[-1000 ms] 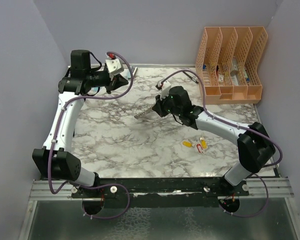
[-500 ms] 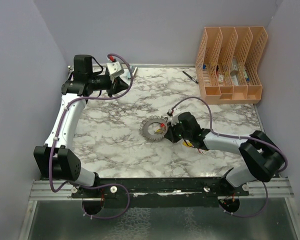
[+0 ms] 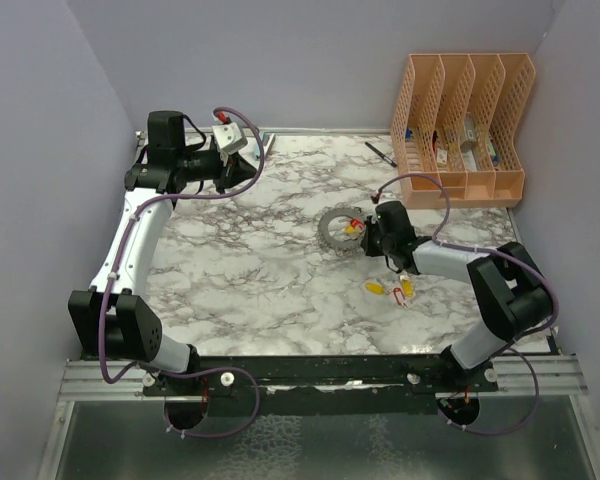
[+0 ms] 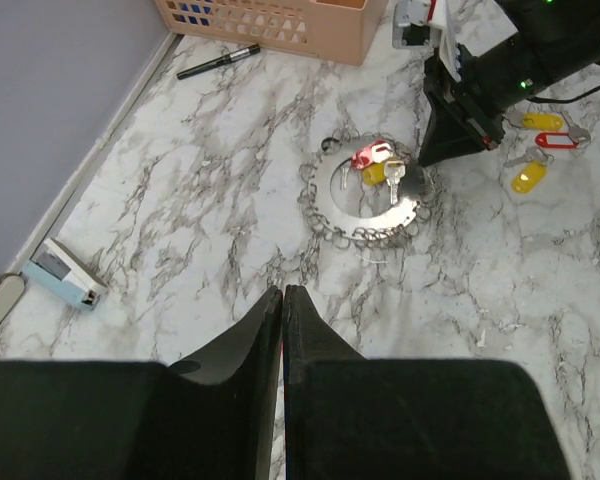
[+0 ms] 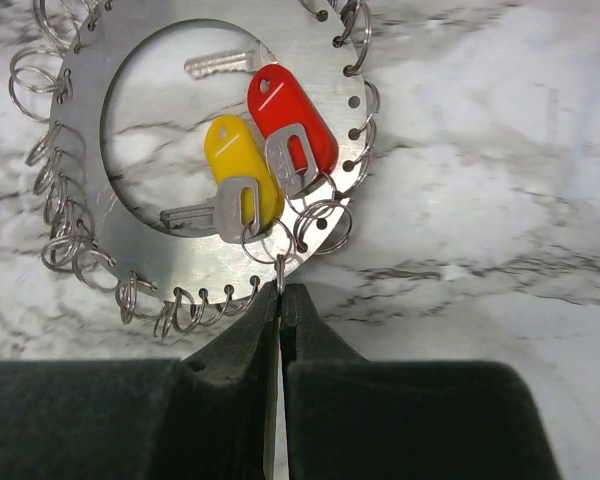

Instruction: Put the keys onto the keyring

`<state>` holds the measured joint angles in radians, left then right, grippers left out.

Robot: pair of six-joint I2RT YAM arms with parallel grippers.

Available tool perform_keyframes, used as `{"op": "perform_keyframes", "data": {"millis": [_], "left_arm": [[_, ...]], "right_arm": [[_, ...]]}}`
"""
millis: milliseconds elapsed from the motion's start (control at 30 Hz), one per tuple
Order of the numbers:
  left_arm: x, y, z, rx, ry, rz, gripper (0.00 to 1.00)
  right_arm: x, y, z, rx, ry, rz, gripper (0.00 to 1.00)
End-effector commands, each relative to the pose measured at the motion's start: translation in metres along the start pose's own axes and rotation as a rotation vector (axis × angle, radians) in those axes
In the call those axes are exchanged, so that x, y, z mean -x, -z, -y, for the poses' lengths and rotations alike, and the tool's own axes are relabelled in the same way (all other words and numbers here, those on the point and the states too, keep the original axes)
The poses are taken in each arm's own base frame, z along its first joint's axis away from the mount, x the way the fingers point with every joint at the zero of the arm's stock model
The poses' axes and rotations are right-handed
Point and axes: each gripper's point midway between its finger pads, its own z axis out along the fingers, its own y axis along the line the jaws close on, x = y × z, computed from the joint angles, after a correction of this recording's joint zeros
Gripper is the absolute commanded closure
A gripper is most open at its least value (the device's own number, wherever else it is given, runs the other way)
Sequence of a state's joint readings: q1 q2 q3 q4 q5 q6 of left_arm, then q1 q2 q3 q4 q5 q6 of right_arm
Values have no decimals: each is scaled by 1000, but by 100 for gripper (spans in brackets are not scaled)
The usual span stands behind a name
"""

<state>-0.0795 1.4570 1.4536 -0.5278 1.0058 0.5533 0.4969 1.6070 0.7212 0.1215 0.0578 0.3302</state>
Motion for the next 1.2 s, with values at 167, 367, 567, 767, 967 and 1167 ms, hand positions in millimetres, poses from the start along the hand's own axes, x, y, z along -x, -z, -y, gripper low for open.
{"op": "perform_keyframes", "data": {"millis": [167, 367, 567, 767, 967, 1167], "left_arm": [[9, 0, -2, 0, 4, 41, 91], [9, -1, -1, -8, 19, 54, 90], [10, -1, 2, -10, 30, 58, 84], [10, -1, -18, 87, 86, 55, 73], [4, 15, -54, 291, 170, 32, 49], [-5, 36, -75, 403, 231, 30, 32]], "right_arm": [[38, 7, 67, -220, -157, 76, 99], [31, 10, 65, -201, -139, 38, 41], [30, 40, 51, -131, -135, 35, 0], [75, 92, 31, -29, -75, 207, 0], [112, 127, 32, -58, -105, 342, 0], [126, 151, 19, -4, -43, 455, 0]]}}
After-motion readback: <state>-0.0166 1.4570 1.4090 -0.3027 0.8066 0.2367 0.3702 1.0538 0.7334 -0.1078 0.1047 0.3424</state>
